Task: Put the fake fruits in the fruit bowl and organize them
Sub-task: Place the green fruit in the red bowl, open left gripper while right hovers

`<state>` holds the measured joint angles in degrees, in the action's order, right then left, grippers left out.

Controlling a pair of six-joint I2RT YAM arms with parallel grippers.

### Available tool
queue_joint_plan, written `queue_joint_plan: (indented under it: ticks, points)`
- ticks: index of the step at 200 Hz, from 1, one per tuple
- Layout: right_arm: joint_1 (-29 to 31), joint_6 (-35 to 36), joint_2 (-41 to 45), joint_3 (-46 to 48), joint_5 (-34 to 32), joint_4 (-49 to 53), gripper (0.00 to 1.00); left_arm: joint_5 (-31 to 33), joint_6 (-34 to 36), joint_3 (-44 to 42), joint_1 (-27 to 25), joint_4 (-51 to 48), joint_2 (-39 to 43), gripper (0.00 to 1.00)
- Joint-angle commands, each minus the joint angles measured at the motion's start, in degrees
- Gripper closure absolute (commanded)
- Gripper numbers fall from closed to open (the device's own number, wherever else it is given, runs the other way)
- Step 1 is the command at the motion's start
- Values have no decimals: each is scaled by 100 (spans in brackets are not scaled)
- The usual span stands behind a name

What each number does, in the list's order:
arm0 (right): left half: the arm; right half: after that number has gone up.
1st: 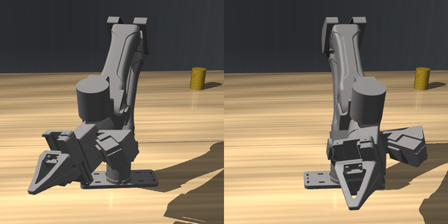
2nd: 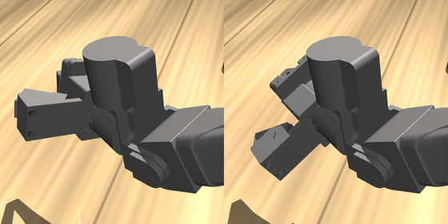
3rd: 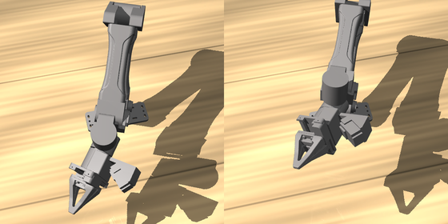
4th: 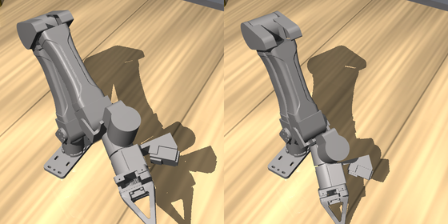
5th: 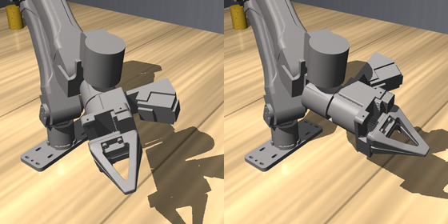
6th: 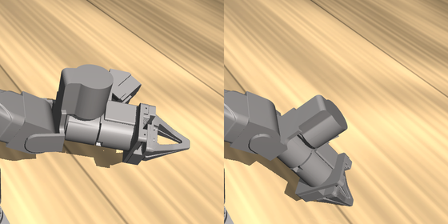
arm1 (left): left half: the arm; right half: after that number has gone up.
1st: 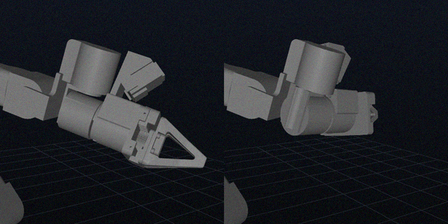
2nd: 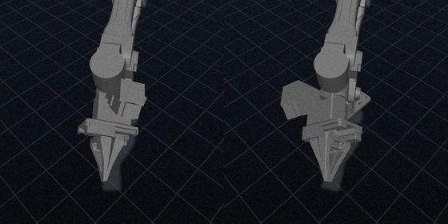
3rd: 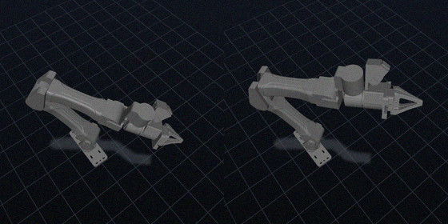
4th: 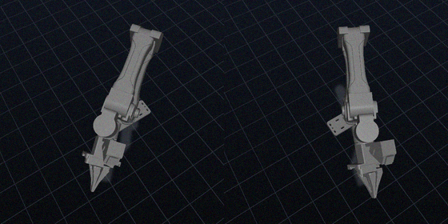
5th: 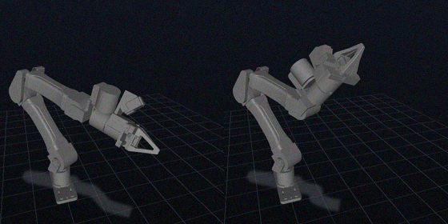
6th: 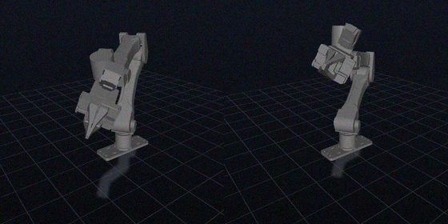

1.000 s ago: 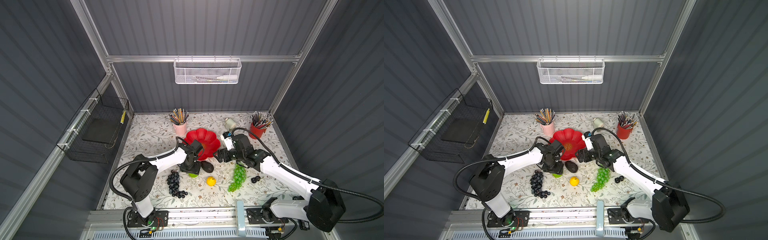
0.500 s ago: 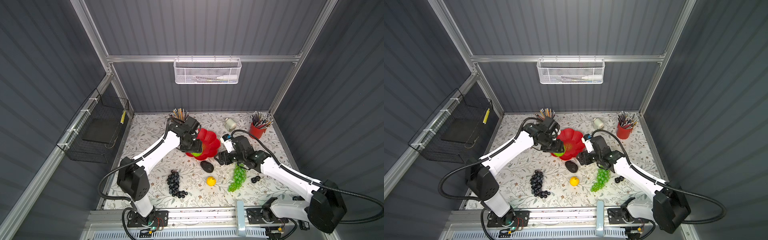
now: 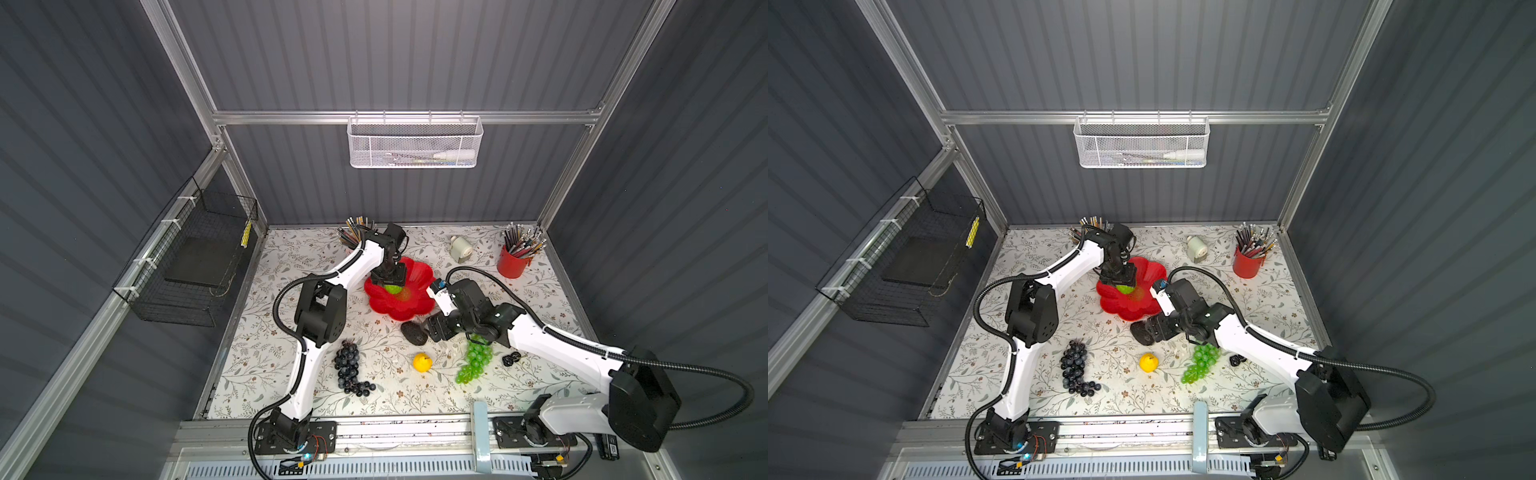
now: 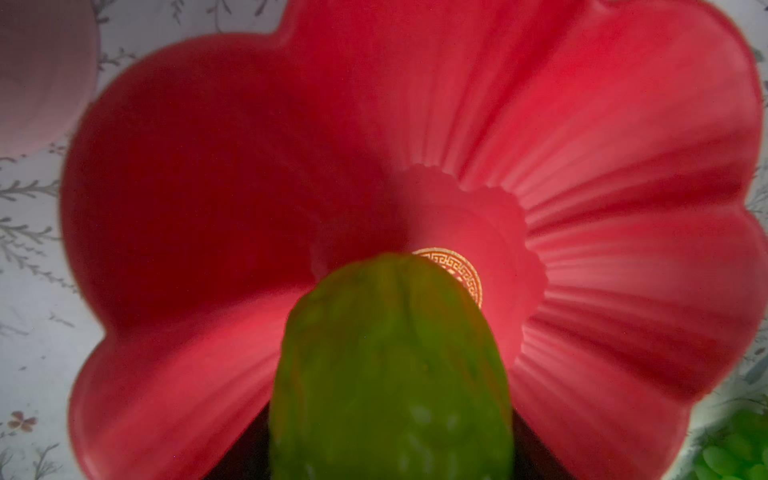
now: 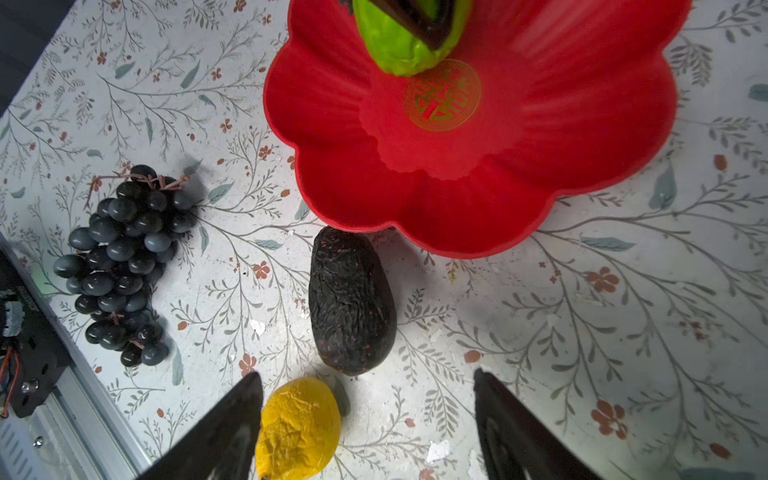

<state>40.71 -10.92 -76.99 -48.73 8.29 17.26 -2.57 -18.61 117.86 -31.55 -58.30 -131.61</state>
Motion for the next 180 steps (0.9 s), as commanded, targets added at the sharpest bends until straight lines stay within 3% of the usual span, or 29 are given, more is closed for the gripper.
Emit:
queue_joint_plan:
  ticks: [1, 96, 120, 170, 180]
  points:
    - [177, 178, -133, -197, -222, 87, 19, 110, 62, 320, -27, -16, -146, 53]
    - [398, 327, -733, -345, -223, -107, 16, 255, -20, 563, -27, 335, -620, 44]
    - [454, 328, -840, -374, -197, -196, 16, 247, -7, 456, -27, 402, -573, 33]
    - [520, 336, -1123, -409, -161, -309, 18, 230, -11, 398, -27, 513, -576, 21]
    - [534, 327, -1160, -409, -174, -338, 17, 222, -11, 398, -27, 522, -576, 12]
